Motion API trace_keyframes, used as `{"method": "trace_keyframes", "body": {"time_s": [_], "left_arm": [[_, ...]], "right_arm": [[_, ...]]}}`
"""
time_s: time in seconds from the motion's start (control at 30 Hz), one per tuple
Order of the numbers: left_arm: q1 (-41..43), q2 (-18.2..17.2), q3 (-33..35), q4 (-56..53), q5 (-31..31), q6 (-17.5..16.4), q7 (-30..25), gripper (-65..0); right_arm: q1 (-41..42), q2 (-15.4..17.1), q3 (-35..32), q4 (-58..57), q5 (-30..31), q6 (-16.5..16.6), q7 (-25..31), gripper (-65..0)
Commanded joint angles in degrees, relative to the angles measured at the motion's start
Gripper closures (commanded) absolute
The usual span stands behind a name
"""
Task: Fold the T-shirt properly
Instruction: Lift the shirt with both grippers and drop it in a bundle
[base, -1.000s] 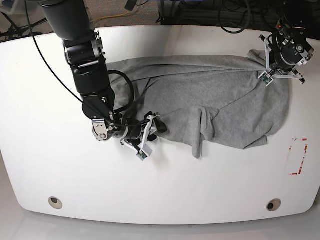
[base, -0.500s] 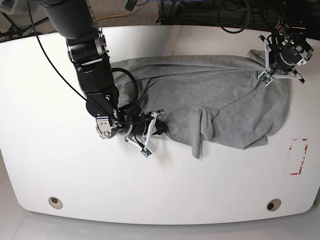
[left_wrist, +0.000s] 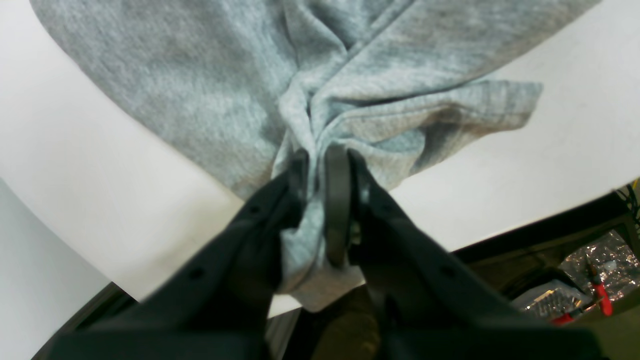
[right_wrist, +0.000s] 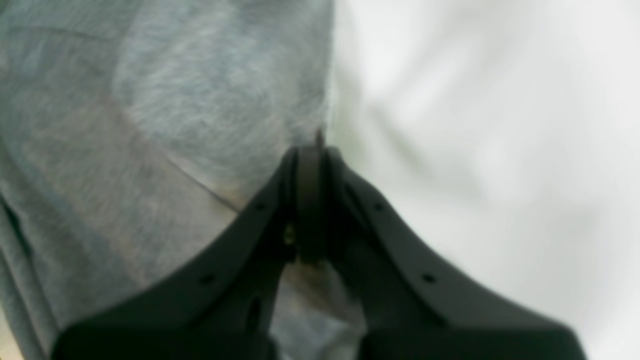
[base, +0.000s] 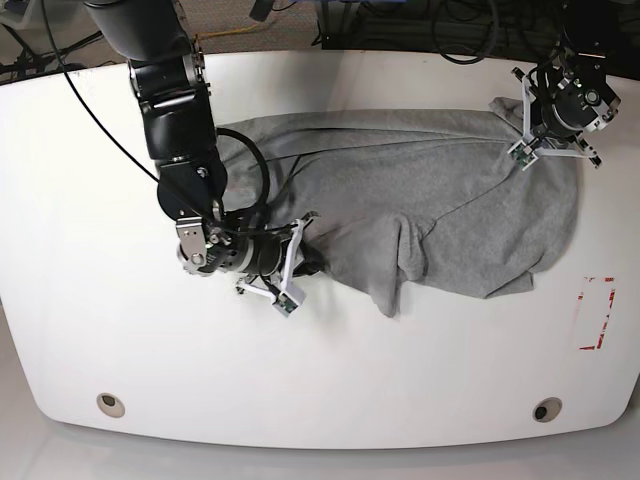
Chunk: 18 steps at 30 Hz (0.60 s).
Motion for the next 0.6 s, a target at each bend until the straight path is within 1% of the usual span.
{"method": "trace_keyframes", "body": {"time_s": [0.0,0.2,0.3,0.43,0.57], "left_arm": [[-1.89,-0.78,-0.40,1.01,0.17,0.27,-0.34,-0.1],[-3.74,-0.78,-0.40,1.36,0.17,0.27,-0.25,-0.1],[-5.67,-0.78,-0.23,1.36,0.17,0.27,-0.17,-0.1],[-10.33,-0.78,1.97,1.45,0.17,0.27,-0.17,-0.1],[-16.84,-0.60,4.17,1.45,0.17,0.27,1.15,-0.1]], "right_arm": [[1.04,1.24,2.02,6.18,0.59,-0.50,-0.69,0.0],[0.78,4.23,5.62,14.18,0.67,-0.59,-4.38,0.0],[1.04,5.72,7.47,15.23,0.67,-0.59,-4.73,0.0],[3.76,7.22,9.93,15.23,0.67,-0.32,-4.91,0.0],[7.37,9.59,10.02,15.41,0.76,-0.32,-4.91,0.0]]}}
